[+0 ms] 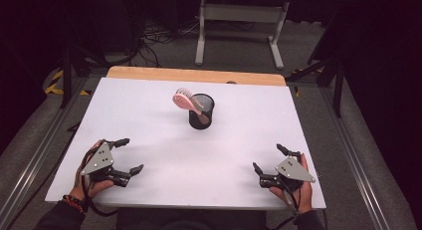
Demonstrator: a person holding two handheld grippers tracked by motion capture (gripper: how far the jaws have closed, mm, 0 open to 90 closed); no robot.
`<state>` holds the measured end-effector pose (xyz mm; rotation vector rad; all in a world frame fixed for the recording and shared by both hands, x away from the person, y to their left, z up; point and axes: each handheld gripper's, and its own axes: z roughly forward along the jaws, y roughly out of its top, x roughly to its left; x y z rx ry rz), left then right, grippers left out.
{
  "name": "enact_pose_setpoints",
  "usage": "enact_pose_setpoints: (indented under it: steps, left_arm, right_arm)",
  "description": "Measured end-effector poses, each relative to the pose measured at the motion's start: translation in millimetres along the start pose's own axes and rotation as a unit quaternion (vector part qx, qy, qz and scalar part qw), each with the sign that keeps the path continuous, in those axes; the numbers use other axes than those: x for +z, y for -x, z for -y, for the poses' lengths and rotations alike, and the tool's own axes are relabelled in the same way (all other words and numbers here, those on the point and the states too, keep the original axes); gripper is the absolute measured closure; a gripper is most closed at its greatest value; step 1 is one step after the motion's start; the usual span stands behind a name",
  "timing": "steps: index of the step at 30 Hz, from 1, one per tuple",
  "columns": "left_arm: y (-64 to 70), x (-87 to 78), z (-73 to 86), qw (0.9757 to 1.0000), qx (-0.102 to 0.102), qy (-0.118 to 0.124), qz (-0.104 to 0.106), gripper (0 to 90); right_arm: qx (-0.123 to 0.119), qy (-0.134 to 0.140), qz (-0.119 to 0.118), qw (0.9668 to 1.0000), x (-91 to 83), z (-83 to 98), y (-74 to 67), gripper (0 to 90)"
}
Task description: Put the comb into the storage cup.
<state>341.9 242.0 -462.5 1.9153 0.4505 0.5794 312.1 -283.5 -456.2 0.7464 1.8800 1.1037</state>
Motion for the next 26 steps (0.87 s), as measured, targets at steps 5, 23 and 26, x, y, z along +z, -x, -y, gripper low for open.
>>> enact_pose_setpoints:
  steps: [5, 23, 26]
  left_arm:
    - [-0.9, 1.8, 0.3, 1.0000, -0.001, -0.002, 0.001, 6.5]
    - [-3.6, 4.1, 0.4, 1.0000, -0.001, -0.006, 0.001, 6.5]
    - [-3.7, 5.0, 0.3, 1.0000, -0.004, -0.004, -0.001, 6.5]
  right_arm:
    - [-0.001, -0.001, -0.001, 1.0000, 0.7, 0.4, -0.5, 5.1]
    - [-0.004, 0.001, 0.015, 0.9999, 1.0, 1.0, 0.8, 5.3]
    - [-0.003, 0.000, 0.015, 0.9999, 1.0, 1.0, 0.9, 5.3]
